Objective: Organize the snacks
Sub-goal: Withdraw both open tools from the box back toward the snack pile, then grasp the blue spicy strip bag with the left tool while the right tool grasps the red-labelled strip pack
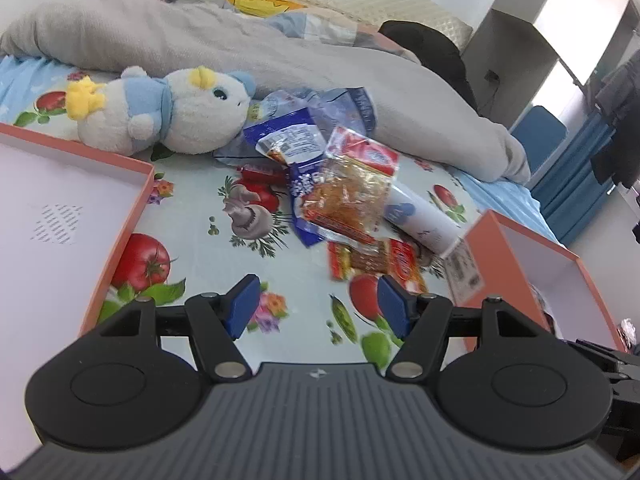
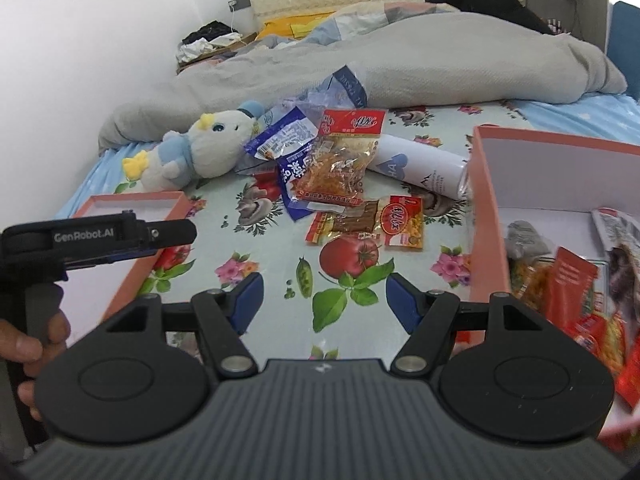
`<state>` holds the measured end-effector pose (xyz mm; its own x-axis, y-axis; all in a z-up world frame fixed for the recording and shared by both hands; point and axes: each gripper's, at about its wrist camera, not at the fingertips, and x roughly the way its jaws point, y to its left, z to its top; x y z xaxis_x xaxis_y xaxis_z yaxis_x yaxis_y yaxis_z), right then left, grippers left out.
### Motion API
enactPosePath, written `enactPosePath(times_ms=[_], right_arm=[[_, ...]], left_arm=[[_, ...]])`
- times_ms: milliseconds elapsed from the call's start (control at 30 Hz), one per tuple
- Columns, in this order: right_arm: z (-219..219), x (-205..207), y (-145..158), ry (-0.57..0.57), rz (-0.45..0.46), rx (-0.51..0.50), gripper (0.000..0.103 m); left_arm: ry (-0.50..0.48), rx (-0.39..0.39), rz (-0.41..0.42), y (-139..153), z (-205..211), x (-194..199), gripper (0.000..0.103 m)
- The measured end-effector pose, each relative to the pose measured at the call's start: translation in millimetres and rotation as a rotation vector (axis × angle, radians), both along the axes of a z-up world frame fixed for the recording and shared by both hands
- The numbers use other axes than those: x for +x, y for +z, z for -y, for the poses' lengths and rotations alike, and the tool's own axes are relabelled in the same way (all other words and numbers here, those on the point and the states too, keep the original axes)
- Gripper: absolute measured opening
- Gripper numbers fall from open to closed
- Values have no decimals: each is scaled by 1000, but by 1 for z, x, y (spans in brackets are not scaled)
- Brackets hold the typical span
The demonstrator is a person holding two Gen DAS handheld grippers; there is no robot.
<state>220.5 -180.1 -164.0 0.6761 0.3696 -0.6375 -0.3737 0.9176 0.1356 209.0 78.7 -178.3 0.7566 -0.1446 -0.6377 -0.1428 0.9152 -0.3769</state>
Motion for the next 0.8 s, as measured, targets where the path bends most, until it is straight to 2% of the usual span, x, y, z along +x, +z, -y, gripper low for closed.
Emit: enactPosePath(times_ms=[367,500,667,800], right_arm=[[-16,77,-28,-70,-53,57,70],[-26,108,-33,-77,-56,72,70],[-37,145,-45,-170,-84,127,70],[-43,171,-57,-231,-101,153,70]], left_arm=[[-10,-70,-29,-50,-17,74,68],[-10,-105,-25,-62,-23,101,59],[-15,-145,-3,-78,-26,136,51],[-17,-143,5,-86,-30,157,43]])
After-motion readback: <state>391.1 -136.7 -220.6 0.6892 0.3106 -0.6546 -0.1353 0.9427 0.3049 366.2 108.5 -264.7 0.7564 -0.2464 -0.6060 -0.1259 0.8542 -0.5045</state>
